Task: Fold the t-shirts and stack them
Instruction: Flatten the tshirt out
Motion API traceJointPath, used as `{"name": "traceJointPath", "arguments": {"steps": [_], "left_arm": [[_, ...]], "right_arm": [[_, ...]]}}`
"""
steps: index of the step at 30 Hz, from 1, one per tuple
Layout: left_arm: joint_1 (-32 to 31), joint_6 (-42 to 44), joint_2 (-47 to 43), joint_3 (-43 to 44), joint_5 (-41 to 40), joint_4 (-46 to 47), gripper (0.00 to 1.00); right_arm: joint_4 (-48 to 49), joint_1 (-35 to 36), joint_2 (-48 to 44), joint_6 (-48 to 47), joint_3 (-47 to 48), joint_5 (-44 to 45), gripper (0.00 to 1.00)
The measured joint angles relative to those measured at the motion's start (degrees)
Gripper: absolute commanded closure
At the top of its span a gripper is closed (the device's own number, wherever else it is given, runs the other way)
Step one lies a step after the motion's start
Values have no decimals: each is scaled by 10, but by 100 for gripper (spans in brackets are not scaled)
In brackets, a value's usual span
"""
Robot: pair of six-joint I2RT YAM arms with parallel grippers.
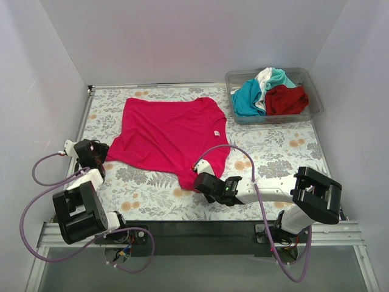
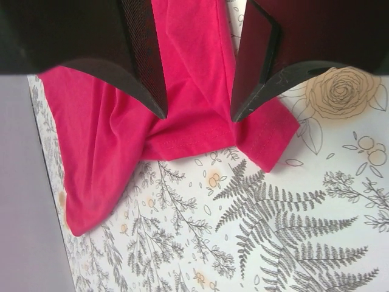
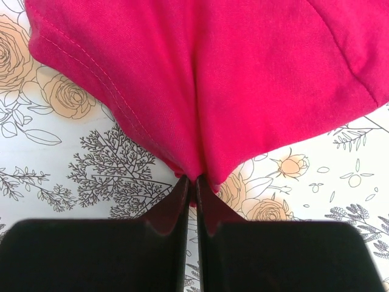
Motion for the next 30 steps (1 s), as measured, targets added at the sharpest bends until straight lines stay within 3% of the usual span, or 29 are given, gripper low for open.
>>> {"name": "traceJointPath", "arguments": {"steps": [14, 22, 30], "left_arm": [[26, 0, 100, 24, 16, 1, 57], [26, 2, 129, 56, 17, 6, 67], [26, 9, 131, 56, 17, 4, 69]], "right_arm": [[5, -2, 1, -9, 1, -6, 99], [9, -3, 2, -9, 0, -7, 99], [9, -3, 2, -8, 0, -7, 99]]}}
